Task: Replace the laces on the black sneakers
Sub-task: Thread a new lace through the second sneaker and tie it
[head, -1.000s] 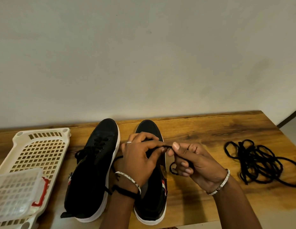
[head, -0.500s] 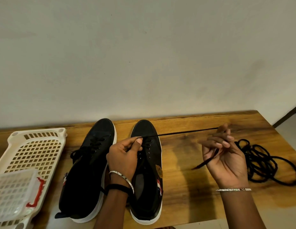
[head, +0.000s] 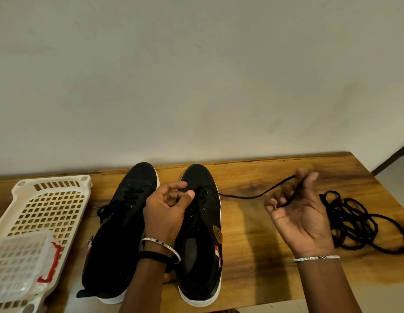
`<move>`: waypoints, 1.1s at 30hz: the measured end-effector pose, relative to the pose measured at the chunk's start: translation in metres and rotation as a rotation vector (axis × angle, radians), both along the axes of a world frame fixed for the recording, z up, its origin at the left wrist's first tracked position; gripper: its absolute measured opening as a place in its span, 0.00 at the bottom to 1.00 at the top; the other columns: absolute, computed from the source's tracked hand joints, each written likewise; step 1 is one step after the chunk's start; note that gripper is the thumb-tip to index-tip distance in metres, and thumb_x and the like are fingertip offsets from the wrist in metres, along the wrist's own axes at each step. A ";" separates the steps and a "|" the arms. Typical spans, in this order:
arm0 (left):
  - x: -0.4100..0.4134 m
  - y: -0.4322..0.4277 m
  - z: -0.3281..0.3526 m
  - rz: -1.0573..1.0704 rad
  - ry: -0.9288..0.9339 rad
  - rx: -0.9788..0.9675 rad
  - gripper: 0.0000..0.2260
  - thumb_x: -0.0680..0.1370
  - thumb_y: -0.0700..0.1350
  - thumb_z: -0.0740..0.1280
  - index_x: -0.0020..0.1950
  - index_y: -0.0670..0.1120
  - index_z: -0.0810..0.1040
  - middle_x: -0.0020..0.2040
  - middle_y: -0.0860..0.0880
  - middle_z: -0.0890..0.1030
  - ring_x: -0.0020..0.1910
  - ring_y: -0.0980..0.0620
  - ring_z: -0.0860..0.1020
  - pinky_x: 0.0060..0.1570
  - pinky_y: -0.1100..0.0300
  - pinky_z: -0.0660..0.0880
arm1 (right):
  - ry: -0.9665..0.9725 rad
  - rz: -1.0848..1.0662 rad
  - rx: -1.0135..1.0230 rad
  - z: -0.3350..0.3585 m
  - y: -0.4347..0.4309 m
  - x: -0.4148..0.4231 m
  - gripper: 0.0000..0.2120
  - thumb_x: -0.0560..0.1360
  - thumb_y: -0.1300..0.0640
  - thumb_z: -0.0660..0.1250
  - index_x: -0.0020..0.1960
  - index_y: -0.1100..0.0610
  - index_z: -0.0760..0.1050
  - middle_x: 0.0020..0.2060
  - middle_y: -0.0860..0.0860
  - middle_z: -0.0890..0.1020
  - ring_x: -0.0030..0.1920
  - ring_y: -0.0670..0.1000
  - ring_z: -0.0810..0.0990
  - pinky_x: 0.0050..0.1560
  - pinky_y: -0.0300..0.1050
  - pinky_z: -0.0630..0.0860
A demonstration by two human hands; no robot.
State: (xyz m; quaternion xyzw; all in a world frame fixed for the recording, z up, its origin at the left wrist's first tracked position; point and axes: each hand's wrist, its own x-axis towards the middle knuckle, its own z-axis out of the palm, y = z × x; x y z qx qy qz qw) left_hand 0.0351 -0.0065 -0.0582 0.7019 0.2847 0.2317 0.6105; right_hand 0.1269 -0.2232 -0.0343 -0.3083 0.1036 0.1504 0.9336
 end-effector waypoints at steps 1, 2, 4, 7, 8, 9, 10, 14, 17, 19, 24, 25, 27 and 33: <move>-0.001 0.003 0.001 -0.009 -0.012 0.027 0.08 0.73 0.42 0.76 0.51 0.49 0.83 0.37 0.47 0.83 0.35 0.49 0.81 0.40 0.58 0.79 | -0.015 0.039 -0.029 0.002 0.004 -0.005 0.14 0.74 0.40 0.66 0.42 0.48 0.84 0.27 0.44 0.65 0.30 0.45 0.62 0.35 0.40 0.62; -0.001 0.004 0.003 -0.019 -0.027 0.057 0.08 0.73 0.42 0.76 0.50 0.50 0.82 0.37 0.47 0.82 0.35 0.47 0.81 0.41 0.55 0.80 | -0.026 0.070 -0.054 0.001 0.007 -0.008 0.14 0.74 0.41 0.66 0.43 0.49 0.84 0.25 0.44 0.65 0.29 0.45 0.61 0.33 0.40 0.62; -0.004 0.006 0.008 -0.046 -0.050 0.108 0.06 0.74 0.42 0.75 0.48 0.49 0.81 0.35 0.47 0.79 0.32 0.48 0.78 0.38 0.55 0.78 | -0.036 0.114 -0.084 -0.001 0.018 -0.013 0.13 0.74 0.44 0.66 0.43 0.52 0.83 0.24 0.44 0.68 0.26 0.44 0.63 0.30 0.38 0.64; -0.010 0.011 0.014 -0.136 -0.003 0.214 0.06 0.73 0.41 0.76 0.43 0.47 0.80 0.32 0.48 0.76 0.29 0.57 0.72 0.32 0.66 0.72 | -0.016 0.143 -0.103 0.004 0.030 -0.018 0.11 0.74 0.49 0.67 0.43 0.56 0.81 0.30 0.48 0.76 0.27 0.43 0.72 0.28 0.36 0.71; -0.012 0.013 0.015 -0.183 0.034 0.252 0.07 0.72 0.41 0.76 0.43 0.47 0.79 0.32 0.49 0.75 0.28 0.59 0.71 0.31 0.68 0.70 | -0.023 0.163 -0.112 0.005 0.033 -0.021 0.10 0.74 0.50 0.67 0.44 0.58 0.80 0.33 0.49 0.79 0.29 0.44 0.75 0.29 0.36 0.73; -0.014 0.016 0.016 -0.238 0.074 0.284 0.09 0.70 0.40 0.77 0.43 0.47 0.78 0.32 0.50 0.74 0.28 0.59 0.70 0.32 0.67 0.69 | -0.037 0.187 -0.139 0.007 0.036 -0.024 0.09 0.74 0.52 0.67 0.45 0.58 0.79 0.35 0.51 0.81 0.31 0.45 0.78 0.31 0.36 0.75; -0.015 0.018 0.016 -0.302 0.116 0.307 0.11 0.69 0.41 0.79 0.44 0.48 0.78 0.33 0.51 0.74 0.29 0.59 0.70 0.32 0.66 0.70 | -0.056 0.209 -0.181 0.008 0.039 -0.026 0.08 0.74 0.54 0.67 0.46 0.59 0.79 0.37 0.53 0.83 0.33 0.46 0.80 0.32 0.36 0.77; -0.021 0.026 0.015 -0.478 0.236 0.342 0.21 0.62 0.54 0.80 0.49 0.52 0.75 0.37 0.52 0.74 0.32 0.57 0.70 0.35 0.59 0.70 | -0.164 0.260 -0.373 0.009 0.053 -0.033 0.08 0.74 0.56 0.68 0.48 0.59 0.76 0.45 0.61 0.86 0.40 0.52 0.86 0.37 0.38 0.81; -0.023 0.027 0.014 -0.514 0.249 0.406 0.23 0.61 0.57 0.81 0.49 0.53 0.75 0.37 0.52 0.76 0.31 0.60 0.71 0.35 0.62 0.70 | -0.234 0.281 -0.365 0.009 0.063 -0.035 0.08 0.77 0.59 0.65 0.55 0.60 0.73 0.49 0.63 0.86 0.47 0.56 0.87 0.42 0.40 0.83; -0.024 0.027 0.015 -0.485 0.250 0.435 0.20 0.64 0.54 0.82 0.48 0.53 0.76 0.36 0.53 0.78 0.30 0.60 0.72 0.34 0.65 0.71 | -0.285 0.340 -0.401 0.007 0.068 -0.036 0.10 0.80 0.62 0.62 0.62 0.60 0.73 0.51 0.62 0.86 0.51 0.57 0.86 0.46 0.41 0.83; -0.025 0.025 0.020 -0.446 0.249 0.356 0.10 0.68 0.45 0.80 0.46 0.50 0.82 0.33 0.51 0.80 0.27 0.60 0.76 0.29 0.67 0.73 | -0.370 0.410 -0.584 -0.002 0.072 -0.040 0.10 0.81 0.64 0.62 0.58 0.65 0.79 0.50 0.60 0.86 0.52 0.57 0.86 0.45 0.40 0.82; -0.026 0.025 0.021 -0.436 0.250 0.320 0.08 0.69 0.44 0.79 0.46 0.49 0.83 0.33 0.51 0.81 0.26 0.59 0.77 0.27 0.65 0.74 | -0.376 0.406 -0.606 -0.003 0.073 -0.040 0.09 0.81 0.63 0.63 0.57 0.65 0.80 0.48 0.60 0.87 0.50 0.56 0.87 0.44 0.39 0.82; -0.026 0.026 0.023 -0.420 0.253 0.256 0.06 0.71 0.40 0.77 0.45 0.48 0.84 0.32 0.50 0.81 0.24 0.53 0.79 0.25 0.58 0.77 | -0.399 0.382 -0.655 -0.003 0.074 -0.041 0.09 0.78 0.60 0.67 0.52 0.64 0.83 0.44 0.59 0.87 0.44 0.54 0.86 0.41 0.38 0.80; -0.026 0.026 0.024 -0.397 0.227 0.178 0.09 0.75 0.36 0.72 0.44 0.50 0.85 0.33 0.52 0.84 0.25 0.47 0.82 0.26 0.58 0.79 | -0.448 0.322 -0.712 -0.005 0.075 -0.039 0.09 0.78 0.66 0.68 0.57 0.61 0.82 0.42 0.60 0.87 0.38 0.50 0.83 0.38 0.37 0.78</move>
